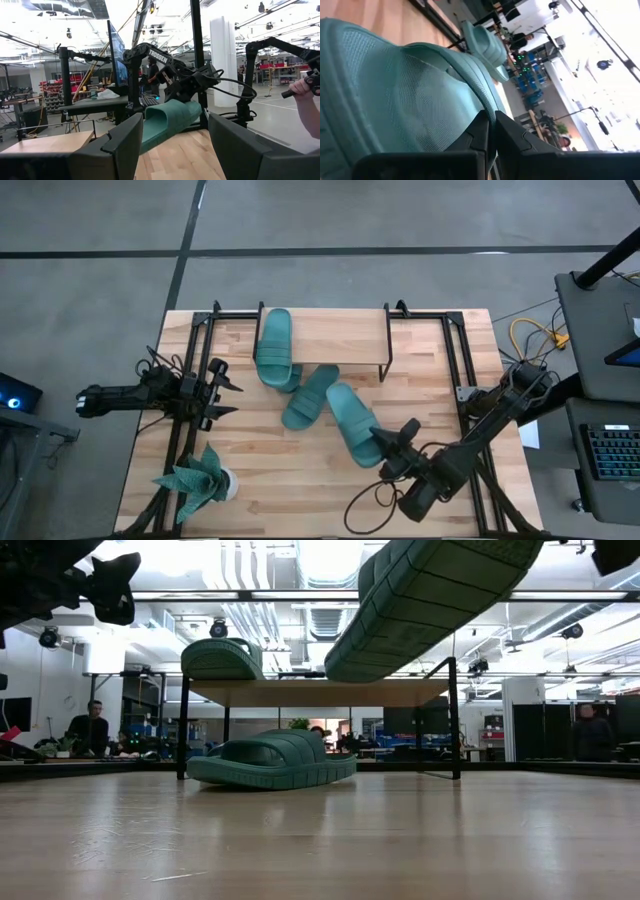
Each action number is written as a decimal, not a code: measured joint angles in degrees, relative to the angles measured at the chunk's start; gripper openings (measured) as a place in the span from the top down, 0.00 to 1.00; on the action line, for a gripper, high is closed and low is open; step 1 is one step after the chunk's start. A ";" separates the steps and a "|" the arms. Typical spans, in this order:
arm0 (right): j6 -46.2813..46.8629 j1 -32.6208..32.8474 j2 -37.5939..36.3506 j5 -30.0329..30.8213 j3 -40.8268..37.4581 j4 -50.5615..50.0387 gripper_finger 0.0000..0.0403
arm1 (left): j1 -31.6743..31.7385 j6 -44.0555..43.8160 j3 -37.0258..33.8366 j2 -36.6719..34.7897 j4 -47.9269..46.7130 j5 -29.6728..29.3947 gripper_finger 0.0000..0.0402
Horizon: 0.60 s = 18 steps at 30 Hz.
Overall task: Pick and place slides into the shelf
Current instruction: Put the blue slipper on the shelf
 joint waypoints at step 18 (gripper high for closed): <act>-0.14 -2.08 -0.04 6.44 1.47 1.36 0.97 | 0.00 0.00 0.00 0.00 0.00 0.00 0.47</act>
